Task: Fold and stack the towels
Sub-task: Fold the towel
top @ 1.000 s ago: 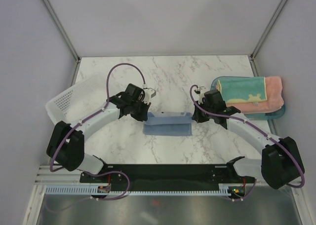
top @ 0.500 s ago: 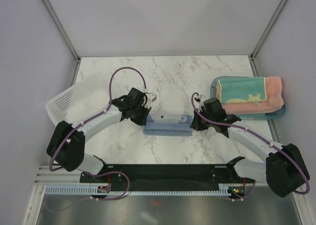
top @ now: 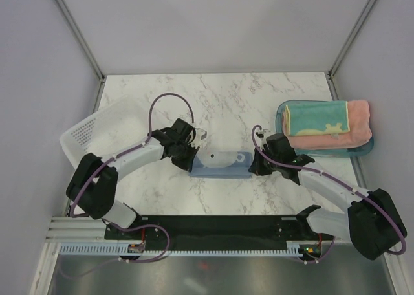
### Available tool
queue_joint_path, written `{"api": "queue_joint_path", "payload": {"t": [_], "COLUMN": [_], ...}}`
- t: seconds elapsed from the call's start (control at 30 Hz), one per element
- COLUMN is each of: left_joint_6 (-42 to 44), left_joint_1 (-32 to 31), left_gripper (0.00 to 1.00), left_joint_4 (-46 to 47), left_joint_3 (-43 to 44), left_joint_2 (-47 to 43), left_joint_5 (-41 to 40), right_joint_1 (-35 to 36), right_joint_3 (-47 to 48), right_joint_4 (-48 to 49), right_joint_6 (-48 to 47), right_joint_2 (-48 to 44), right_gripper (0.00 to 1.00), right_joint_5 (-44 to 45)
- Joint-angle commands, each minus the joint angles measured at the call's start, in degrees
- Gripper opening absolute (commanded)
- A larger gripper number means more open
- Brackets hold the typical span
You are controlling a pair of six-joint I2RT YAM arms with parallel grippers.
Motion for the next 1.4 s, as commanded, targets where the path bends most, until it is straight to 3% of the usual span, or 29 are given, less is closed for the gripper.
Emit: {"api": "queue_joint_path", "payload": {"t": [0.0,0.1,0.13,0.17,0.27,0.47,0.7,0.93,1.1,1.27,1.37], "left_joint_6": [-1.37,-1.46,-1.46,-1.72,-2.33,-6.01,-9.97,-15.96,-16.57,-18.06,-19.12], "left_joint_1": [-0.31,-0.39,-0.39,-0.39,-0.39,-0.39,-0.39,-0.04,0.92,1.28,1.28], "left_gripper": [0.08,0.15,0.23,0.28,0.38,0.45,0.43,0.43,0.43,0.44,0.44], "left_joint_4": [-1.59,-2.91,-3.35,-3.96,-5.11,-7.57,-3.36,-0.37,-1.33,-2.3,-0.99], "left_joint_3": [1.11,1.54,1.63,2.07,3.21,8.48,10.16,6.56,7.61,10.59,12.18], "left_joint_2": [0.71,1.32,1.41,1.24,-0.16,-1.66,4.22,8.8,8.09,5.72,4.67], "left_joint_5": [2.68,3.13,2.43,1.73,-0.65,-9.62,-7.51,-10.58,-11.03,-11.47,-5.43], "right_joint_1": [0.2,0.2,0.2,0.29,0.29,0.2,0.2,0.2,0.2,0.2,0.29], "right_joint_3": [-0.2,-0.02,-0.02,-0.11,0.5,6.56,7.55,2.27,2.35,6.12,8.41], "right_joint_4": [1.17,0.55,0.03,-0.41,-3.48,-9.82,-2.62,3.1,2.4,-1.02,-2.96], "right_joint_6": [1.4,1.84,2.19,2.45,3.42,7.01,11.85,13.01,11.86,11.25,11.15], "right_joint_2": [-0.54,-0.71,-0.8,-1.06,-2.55,-6.07,-0.28,5.43,5.97,2.54,1.92], "right_gripper": [0.04,0.1,0.13,0.22,0.36,0.42,0.41,0.41,0.4,0.32,0.27], "right_joint_5": [2.19,2.89,2.81,2.72,3.07,4.13,-0.97,3.42,5.18,3.25,-1.13]}}
